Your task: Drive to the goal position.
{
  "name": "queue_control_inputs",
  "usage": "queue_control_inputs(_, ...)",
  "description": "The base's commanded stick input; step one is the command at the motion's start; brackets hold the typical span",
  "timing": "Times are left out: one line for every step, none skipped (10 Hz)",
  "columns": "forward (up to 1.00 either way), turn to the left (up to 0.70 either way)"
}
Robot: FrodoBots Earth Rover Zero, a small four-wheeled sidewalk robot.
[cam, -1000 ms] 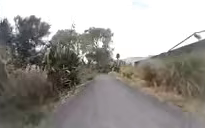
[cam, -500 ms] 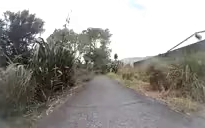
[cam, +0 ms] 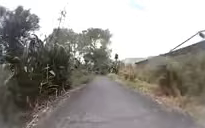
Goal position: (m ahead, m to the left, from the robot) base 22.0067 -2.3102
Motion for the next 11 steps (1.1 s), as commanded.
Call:
queue_control_inputs(1.00, 0.00)
queue_control_inputs(1.00, 0.00)
queue_control_inputs(1.00, 0.00)
queue_control_inputs(1.00, 0.00)
queue_control_inputs(1.00, 0.00)
queue_control_inputs(1.00, 0.00)
queue_control_inputs(1.00, 0.00)
queue_control_inputs(1.00, 0.00)
queue_control_inputs(1.00, 0.00)
queue_control_inputs(1.00, 0.00)
queue_control_inputs(1.00, 0.00)
